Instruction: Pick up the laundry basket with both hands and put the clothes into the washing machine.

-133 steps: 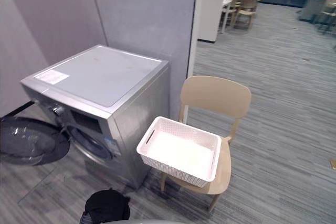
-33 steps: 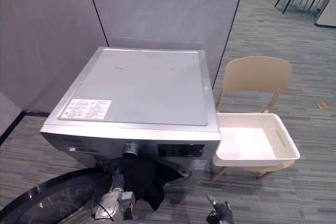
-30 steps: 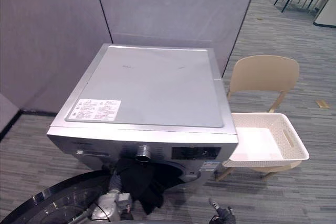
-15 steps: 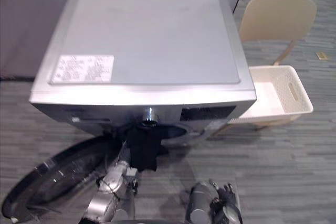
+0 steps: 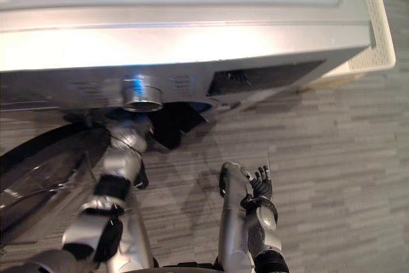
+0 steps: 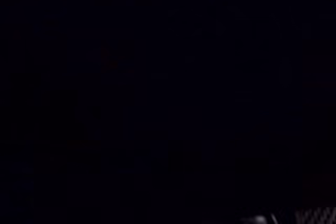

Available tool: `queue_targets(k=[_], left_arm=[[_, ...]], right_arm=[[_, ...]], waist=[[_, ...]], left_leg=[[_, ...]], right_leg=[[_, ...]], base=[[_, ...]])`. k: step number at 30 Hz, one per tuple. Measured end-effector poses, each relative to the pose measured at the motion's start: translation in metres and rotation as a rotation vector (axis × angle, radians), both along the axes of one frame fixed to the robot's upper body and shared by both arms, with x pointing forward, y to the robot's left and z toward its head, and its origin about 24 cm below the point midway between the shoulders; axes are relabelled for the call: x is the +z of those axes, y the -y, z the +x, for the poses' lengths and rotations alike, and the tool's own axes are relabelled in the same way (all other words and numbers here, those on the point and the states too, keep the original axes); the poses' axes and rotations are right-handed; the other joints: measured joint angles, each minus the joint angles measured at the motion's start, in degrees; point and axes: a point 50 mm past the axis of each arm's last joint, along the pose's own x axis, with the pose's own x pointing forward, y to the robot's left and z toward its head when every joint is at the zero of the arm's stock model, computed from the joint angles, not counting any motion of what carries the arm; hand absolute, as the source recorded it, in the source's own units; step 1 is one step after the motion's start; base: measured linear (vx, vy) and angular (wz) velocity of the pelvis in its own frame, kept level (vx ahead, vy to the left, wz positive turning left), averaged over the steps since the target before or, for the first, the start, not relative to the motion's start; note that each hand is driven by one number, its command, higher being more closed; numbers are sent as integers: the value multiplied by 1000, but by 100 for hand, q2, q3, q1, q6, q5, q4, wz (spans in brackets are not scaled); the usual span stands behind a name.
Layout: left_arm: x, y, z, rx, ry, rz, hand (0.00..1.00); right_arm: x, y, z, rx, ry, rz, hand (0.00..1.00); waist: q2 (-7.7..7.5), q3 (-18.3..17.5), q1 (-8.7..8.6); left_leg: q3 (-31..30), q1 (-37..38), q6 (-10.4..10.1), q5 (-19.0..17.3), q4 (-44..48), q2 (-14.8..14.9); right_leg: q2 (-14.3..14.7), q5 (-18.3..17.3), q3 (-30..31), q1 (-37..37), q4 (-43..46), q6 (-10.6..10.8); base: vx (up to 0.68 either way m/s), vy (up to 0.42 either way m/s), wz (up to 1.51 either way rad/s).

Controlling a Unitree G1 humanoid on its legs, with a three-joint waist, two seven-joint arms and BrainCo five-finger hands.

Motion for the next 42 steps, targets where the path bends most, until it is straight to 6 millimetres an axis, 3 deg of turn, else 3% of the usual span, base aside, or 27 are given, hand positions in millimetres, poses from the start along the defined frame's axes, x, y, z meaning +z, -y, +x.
queue_targets(k=[2,6,9,10,15,17,20,21,22,23,27,30,32,33,42], left_arm=[[33,-19,10,49,74,-53,100],[77,-33,20,22,172,-133,100],[100,-32,22,-2,242,-150,100],[117,-30,22,-17,275,-136,100],[139,-15,22,-94,336,-91,100],[152,-10,22,-108,347,8,100],[156,-10,20,-71,330,143,100],[158,-9,19,-34,323,253,100],[165,1,10,90,358,675,100],[168,8,7,110,386,785,100],[169,17,4,131,420,906,100],[174,22,-3,241,464,1152,100],[176,22,-5,274,471,1228,100],[177,21,-5,288,468,1247,0],[187,19,-5,319,429,1365,0]], right_arm=[[0,6,-4,-24,8,-4,0],[-1,10,-7,-36,18,1,0],[-5,13,-10,-58,12,39,0],[-8,14,-12,-68,9,60,0],[-24,23,-34,-152,-43,143,0],[-26,26,-38,-174,-42,161,0],[-29,32,-46,-215,-44,184,0],[-30,33,-49,-219,-39,188,0],[-26,43,-58,-250,6,188,0],[-26,46,-58,-252,13,184,0],[-21,47,-56,-244,44,177,0],[-21,50,-59,-265,61,186,0],[-23,51,-62,-275,55,192,0],[-24,51,-63,-281,51,200,0],[-28,53,-68,-294,44,219,0]], waist=[[-4,3,-14],[-4,3,-54],[-4,3,-63],[-4,3,-65],[0,5,19],[2,7,19],[4,8,24],[7,10,20],[10,12,23],[11,14,25],[13,15,12],[15,16,-15],[19,18,-15],[23,21,-24],[23,21,-117]], left_leg=[[-26,-375,22,-20,196,123],[-70,-767,38,-129,469,288],[-50,-900,37,-184,571,358],[-4,-944,56,-197,584,393],[-37,-1119,40,-234,676,418],[-1,-1212,52,-258,692,415],[56,-1279,57,-261,792,426],[58,-1313,57,-261,799,430],[52,-1448,70,-266,897,432],[27,-1486,82,-273,971,431],[20,-1510,152,-325,1051,429],[-3,-1649,162,-333,1086,414],[-26,-1700,163,-331,1160,419],[-46,-1714,163,-331,1183,418],[-110,-1848,153,-323,1167,410]], right_leg=[[108,16,63,-384,112,-24],[254,17,122,-764,244,-24],[309,17,176,-934,299,-23],[335,20,216,-1008,301,-22],[369,44,279,-1239,454,-50],[380,60,382,-1434,507,-152],[386,102,481,-1623,595,-222],[395,107,491,-1674,603,-230],[398,167,523,-1834,648,-253],[400,191,518,-1852,675,-208],[396,208,533,-1852,700,-174],[384,209,527,-1967,749,-170],[388,211,537,-2036,839,-143],[391,207,536,-2046,882,-127],[383,198,474,-2116,888,-152]], base=[[0,-11,-37],[30,-1,-27],[35,4,-23],[12,-14,-16],[-26,-21,-4],[-88,-37,-7],[-73,-23,-17],[-51,-40,-23],[-17,-37,-18],[11,-25,-17],[13,3,-3],[0,0,0],[0,0,0],[15,-32,1],[1,-2,0]])
